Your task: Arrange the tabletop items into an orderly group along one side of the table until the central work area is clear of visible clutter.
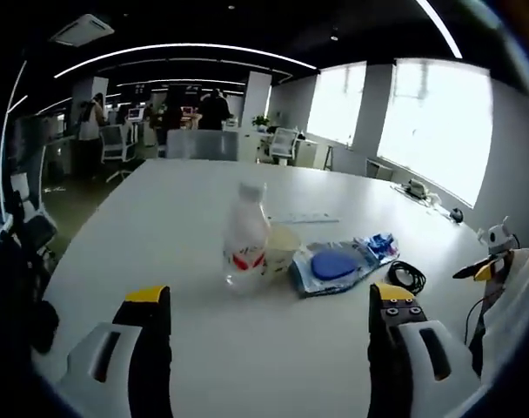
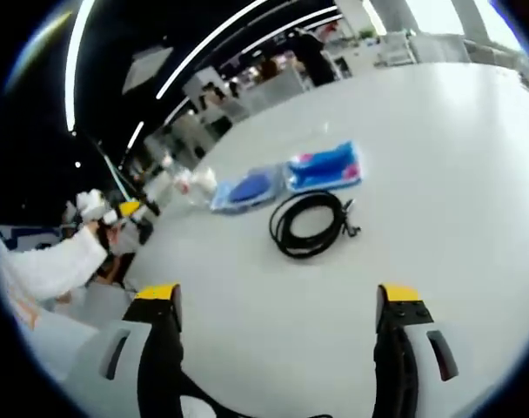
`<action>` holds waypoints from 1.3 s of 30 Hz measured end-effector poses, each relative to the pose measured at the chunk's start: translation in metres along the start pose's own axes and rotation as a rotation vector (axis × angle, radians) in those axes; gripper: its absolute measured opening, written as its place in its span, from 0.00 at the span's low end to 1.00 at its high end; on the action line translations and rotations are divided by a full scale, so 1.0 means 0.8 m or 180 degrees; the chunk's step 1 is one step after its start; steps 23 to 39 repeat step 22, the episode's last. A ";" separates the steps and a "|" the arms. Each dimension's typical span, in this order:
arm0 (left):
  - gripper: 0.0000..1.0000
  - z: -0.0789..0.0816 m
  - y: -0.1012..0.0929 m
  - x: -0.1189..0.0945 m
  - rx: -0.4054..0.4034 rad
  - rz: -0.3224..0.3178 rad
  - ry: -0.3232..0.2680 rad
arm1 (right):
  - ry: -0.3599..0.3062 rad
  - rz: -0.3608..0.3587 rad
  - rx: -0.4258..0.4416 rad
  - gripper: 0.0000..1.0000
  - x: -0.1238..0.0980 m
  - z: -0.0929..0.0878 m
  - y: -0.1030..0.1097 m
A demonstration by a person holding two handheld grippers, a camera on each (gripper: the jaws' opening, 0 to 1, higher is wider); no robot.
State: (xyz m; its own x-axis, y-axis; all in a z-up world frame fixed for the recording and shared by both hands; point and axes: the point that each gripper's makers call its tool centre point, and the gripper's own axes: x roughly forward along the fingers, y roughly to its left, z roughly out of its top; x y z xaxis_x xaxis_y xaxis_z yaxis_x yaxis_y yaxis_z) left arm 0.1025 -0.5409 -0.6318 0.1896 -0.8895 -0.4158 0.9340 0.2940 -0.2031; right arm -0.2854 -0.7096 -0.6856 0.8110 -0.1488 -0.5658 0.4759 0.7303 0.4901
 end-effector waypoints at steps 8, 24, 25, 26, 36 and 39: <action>1.00 -0.037 -0.022 -0.036 0.0052 -0.0021 0.0192 | -0.0023 -0.0014 -0.0016 0.94 -0.015 0.008 -0.007; 0.98 -0.055 -0.048 -0.055 -0.0159 0.0058 0.0263 | -0.0019 0.0077 0.0003 0.94 -0.022 -0.008 -0.004; 0.98 -0.055 -0.048 -0.055 -0.0159 0.0058 0.0263 | -0.0019 0.0077 0.0003 0.94 -0.022 -0.008 -0.004; 0.98 -0.055 -0.048 -0.055 -0.0159 0.0058 0.0263 | -0.0019 0.0077 0.0003 0.94 -0.022 -0.008 -0.004; 0.98 -0.055 -0.048 -0.055 -0.0159 0.0058 0.0263 | -0.0019 0.0077 0.0003 0.94 -0.022 -0.008 -0.004; 0.98 -0.055 -0.048 -0.055 -0.0159 0.0058 0.0263 | -0.0019 0.0077 0.0003 0.94 -0.022 -0.008 -0.004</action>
